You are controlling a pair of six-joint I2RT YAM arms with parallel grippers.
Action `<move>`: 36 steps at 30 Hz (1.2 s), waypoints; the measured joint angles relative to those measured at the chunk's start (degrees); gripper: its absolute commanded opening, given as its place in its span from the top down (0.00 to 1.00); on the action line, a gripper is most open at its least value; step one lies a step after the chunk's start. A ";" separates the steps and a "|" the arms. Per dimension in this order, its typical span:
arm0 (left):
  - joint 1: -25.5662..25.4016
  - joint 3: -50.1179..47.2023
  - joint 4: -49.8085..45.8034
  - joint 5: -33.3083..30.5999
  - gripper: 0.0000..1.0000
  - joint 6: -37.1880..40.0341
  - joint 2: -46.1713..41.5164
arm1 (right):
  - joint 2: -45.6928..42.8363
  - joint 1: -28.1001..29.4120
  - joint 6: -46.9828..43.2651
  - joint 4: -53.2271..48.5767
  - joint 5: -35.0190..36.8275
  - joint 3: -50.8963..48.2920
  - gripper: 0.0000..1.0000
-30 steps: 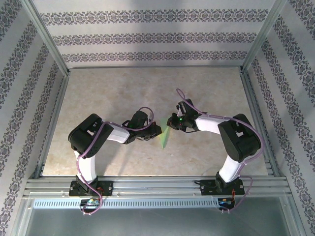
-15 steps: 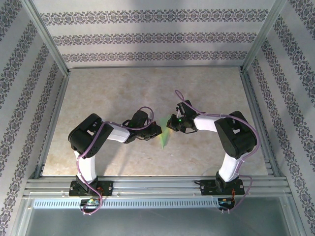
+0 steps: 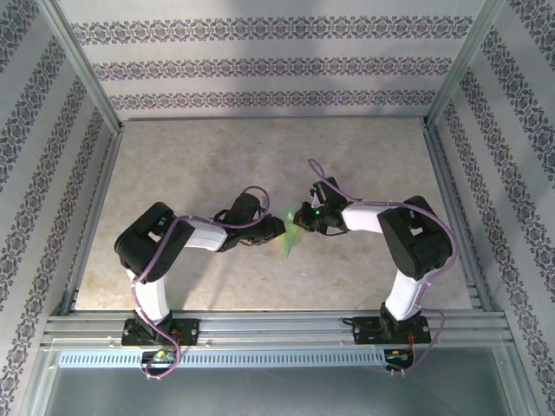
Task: Fold a paper plane with a square sheet of paper (fold left side to right side)
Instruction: Fold the wing for the fifth time at the center of the table.
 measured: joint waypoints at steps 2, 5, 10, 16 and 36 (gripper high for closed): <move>0.37 0.00 -3.43 -1.75 0.69 0.92 -2.34 | 0.00 0.00 0.00 0.37 -0.11 -0.15 1.00; 1.03 0.00 -8.57 -3.67 0.73 2.54 -7.08 | 0.00 0.00 0.00 0.44 -0.13 -0.17 1.00; 1.44 0.98 -15.67 -3.23 0.84 5.42 -13.70 | 0.00 0.00 0.00 0.44 -0.13 -0.17 1.00; 0.13 6.97 -20.59 2.80 0.92 6.62 -14.14 | 0.00 0.00 -0.02 0.42 -0.13 -0.17 1.00; -4.92 10.14 -19.06 9.16 0.93 4.81 -3.15 | 0.00 0.02 -0.90 0.39 -0.13 -0.17 1.00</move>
